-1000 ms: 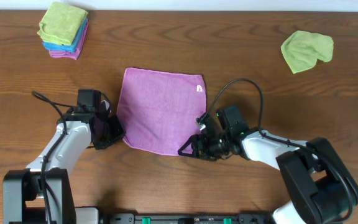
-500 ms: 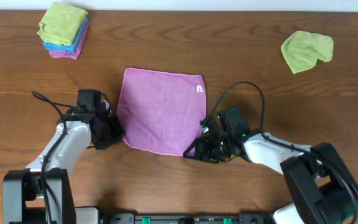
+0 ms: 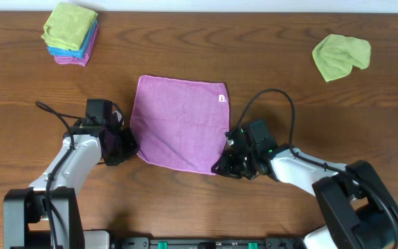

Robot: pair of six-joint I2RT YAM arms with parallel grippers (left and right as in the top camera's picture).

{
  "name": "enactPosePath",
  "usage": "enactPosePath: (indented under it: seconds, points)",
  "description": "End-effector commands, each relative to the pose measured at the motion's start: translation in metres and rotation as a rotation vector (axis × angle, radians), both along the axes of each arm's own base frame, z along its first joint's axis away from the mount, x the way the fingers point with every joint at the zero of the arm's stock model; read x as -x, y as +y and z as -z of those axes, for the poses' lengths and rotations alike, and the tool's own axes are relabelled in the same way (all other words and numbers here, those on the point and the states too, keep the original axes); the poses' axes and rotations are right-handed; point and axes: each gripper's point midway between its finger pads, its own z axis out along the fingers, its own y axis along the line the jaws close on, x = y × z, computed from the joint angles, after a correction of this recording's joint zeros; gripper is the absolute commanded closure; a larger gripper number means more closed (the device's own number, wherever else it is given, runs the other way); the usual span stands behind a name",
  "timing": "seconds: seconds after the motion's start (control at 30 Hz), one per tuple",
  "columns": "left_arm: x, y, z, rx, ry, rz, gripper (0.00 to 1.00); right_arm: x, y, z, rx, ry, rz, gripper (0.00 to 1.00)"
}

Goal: Fold the cloth
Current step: 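Lift the near edge with both grippers and fold it toward the far edge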

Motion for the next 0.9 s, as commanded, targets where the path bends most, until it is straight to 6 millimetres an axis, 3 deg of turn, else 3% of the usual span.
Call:
enactPosePath:
  seconds: [0.0,0.2,0.43,0.67,0.87]
  points:
    - [-0.009,0.0,-0.006,0.004,-0.021,-0.004,0.95,0.008,-0.016,0.021,0.107,0.024,0.027,0.98]
    - [-0.011,-0.006,-0.011,0.039,-0.033,0.003,0.94,0.002,-0.02,-0.004,0.127,-0.02,0.04,0.98]
    - [-0.026,-0.019,-0.043,0.1,-0.131,0.029,0.95,-0.013,-0.045,-0.053,0.277,-0.166,0.031,0.99]
    - [-0.032,-0.049,-0.063,0.101,-0.235,0.128,0.94,-0.023,-0.047,-0.062,0.265,-0.18,0.068,0.99]
    - [-0.058,-0.05,-0.073,0.051,-0.355,0.116,0.94,-0.056,-0.048,-0.087,0.29,-0.286,0.121,0.98]
